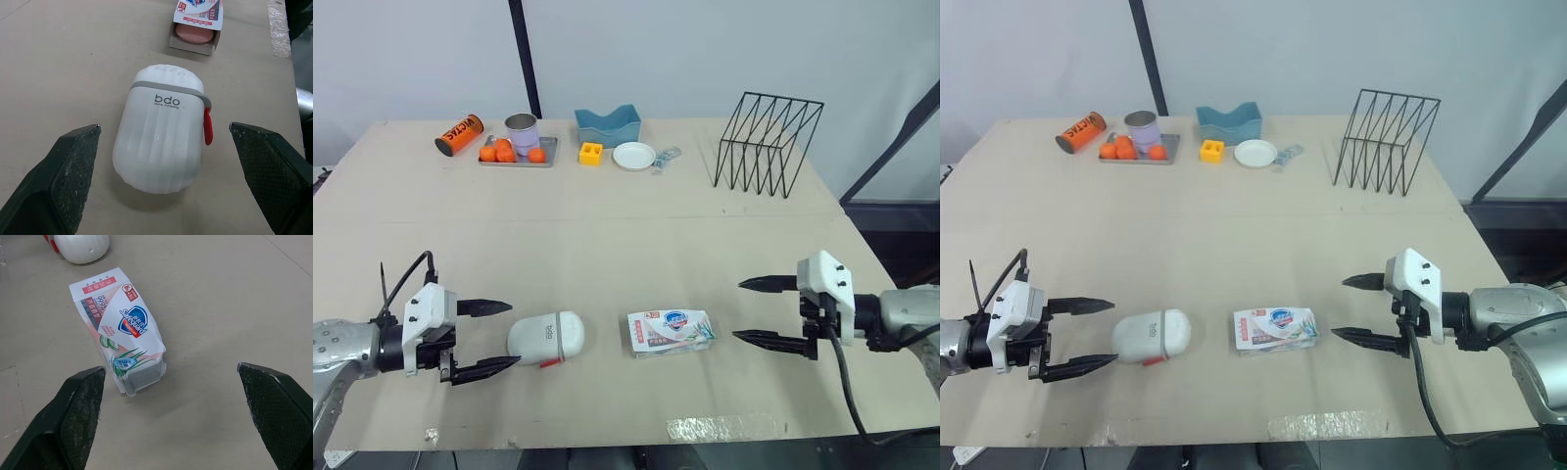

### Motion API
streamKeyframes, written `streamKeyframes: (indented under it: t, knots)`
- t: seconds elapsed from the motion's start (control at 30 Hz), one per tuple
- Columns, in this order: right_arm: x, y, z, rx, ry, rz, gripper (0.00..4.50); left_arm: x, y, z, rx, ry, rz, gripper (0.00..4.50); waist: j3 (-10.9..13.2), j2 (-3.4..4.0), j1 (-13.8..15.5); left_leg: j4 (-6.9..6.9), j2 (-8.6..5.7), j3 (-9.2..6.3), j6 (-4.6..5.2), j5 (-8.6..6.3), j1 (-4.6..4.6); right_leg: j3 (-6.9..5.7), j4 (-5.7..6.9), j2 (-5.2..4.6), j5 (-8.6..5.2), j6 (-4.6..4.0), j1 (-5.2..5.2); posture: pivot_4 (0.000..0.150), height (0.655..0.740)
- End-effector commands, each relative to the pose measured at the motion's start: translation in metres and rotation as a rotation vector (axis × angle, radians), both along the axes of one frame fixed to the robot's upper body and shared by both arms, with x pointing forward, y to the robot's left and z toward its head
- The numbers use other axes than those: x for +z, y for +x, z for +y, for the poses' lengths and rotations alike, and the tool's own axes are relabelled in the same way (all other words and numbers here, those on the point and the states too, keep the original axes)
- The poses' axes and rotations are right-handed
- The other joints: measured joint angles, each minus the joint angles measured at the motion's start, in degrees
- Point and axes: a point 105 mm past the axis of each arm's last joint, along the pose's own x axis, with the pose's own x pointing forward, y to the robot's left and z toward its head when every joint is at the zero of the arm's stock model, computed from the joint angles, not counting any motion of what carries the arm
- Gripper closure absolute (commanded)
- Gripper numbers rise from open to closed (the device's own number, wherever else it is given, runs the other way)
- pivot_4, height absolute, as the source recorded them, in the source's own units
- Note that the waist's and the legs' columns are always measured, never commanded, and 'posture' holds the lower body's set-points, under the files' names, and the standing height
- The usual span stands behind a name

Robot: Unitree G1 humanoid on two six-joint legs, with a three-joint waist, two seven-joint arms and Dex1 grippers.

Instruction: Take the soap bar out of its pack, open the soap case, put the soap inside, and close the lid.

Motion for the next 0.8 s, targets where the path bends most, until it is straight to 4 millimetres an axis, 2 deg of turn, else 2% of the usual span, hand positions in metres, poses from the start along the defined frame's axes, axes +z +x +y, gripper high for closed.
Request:
streamKeyframes:
  t: [0.03,0.13,0.3,0.63,0.8]
  knots:
    - [0.006,-0.002,0.010,0.055,0.010,-0.035,0.00,0.000,0.000,-0.001,-0.013,0.035,-0.019,0.04,0.0,0.00,0.0,0.00,0.00,-0.01,0.00,0.00,0.00,-0.01,0.00,0.00,0.00,0.00,0.01,0.150,0.7400]
    - [0.003,-0.003,0.016,0.093,0.014,-0.022,0.00,-0.006,-0.001,0.003,0.002,0.045,-0.003,0.04,0.0,0.00,-0.1,0.00,0.01,-0.02,0.00,0.00,0.07,-0.02,0.00,0.02,0.00,0.00,0.08,0.150,0.7400]
    - [0.002,-0.003,0.015,0.109,-0.011,-0.025,0.00,-0.002,-0.011,0.003,-0.029,0.016,0.033,0.04,0.0,0.02,0.0,0.00,0.00,-0.07,0.00,0.00,0.05,-0.05,0.00,0.00,0.00,-0.01,0.08,0.150,0.7400]
    - [-0.001,0.003,0.017,0.127,-0.024,-0.041,0.00,0.000,-0.012,0.003,-0.047,0.024,0.031,0.04,0.0,0.03,0.0,0.03,-0.02,-0.19,-0.01,0.01,0.06,-0.16,0.00,0.00,0.00,-0.01,0.17,0.150,0.7400]
    - [-0.010,0.006,0.025,0.162,-0.025,-0.032,0.00,-0.003,-0.008,0.004,-0.040,0.038,0.023,0.04,0.0,0.03,0.0,0.03,-0.02,-0.20,-0.01,0.01,0.07,-0.17,0.00,0.01,0.00,-0.02,0.17,0.150,0.7400]
